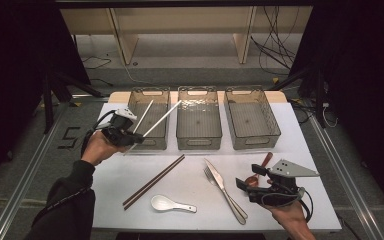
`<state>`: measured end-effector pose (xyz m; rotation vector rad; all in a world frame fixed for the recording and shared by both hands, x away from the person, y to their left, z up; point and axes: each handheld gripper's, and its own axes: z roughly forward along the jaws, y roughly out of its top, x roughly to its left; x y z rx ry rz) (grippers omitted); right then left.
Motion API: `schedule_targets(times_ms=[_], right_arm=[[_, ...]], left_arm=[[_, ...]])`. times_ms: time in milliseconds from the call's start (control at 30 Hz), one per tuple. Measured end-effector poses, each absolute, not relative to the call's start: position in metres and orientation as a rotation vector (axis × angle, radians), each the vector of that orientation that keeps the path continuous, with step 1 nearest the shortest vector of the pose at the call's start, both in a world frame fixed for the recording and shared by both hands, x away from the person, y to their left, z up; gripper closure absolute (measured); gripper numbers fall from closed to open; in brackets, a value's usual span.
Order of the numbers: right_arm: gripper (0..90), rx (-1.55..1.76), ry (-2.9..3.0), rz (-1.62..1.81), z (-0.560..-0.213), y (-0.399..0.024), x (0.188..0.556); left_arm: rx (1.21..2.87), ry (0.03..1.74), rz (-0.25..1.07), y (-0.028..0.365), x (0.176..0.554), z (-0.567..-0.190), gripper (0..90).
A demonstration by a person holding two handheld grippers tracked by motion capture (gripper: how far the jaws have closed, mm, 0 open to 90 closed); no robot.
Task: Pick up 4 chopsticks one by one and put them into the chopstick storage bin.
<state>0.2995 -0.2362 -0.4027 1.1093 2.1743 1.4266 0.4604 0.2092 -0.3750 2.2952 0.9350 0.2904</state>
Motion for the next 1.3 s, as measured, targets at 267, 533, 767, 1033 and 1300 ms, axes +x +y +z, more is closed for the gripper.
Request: schedule_targets(times_ms=[267, 533, 767, 1033, 1300], right_arm=[[26.3, 1.111, 2.179, 1.428, -0.403, -0.235, 0.300], [26.3, 1.110, 2.178, 1.430, -0.403, -0.235, 0.300], [26.3, 1.110, 2.178, 1.430, -0.402, -0.236, 0.300], [26.3, 1.107, 2.183, 1.432, -0.402, -0.235, 0.300], [26.3, 1.099, 2.185, 1.434, -0.402, -0.235, 0.300]], left_arm=[[2.255, 1.012, 0.304, 0.217, 0.483, -0.371, 85.0], [2.215, 1.088, 0.304, 0.223, 0.503, -0.372, 85.1], [2.217, 1.115, 0.333, 0.224, 0.513, -0.369, 85.0], [2.196, 1.172, 0.350, 0.227, 0.530, -0.374, 85.0], [2.178, 1.218, 0.347, 0.226, 0.542, -0.382, 85.0]])
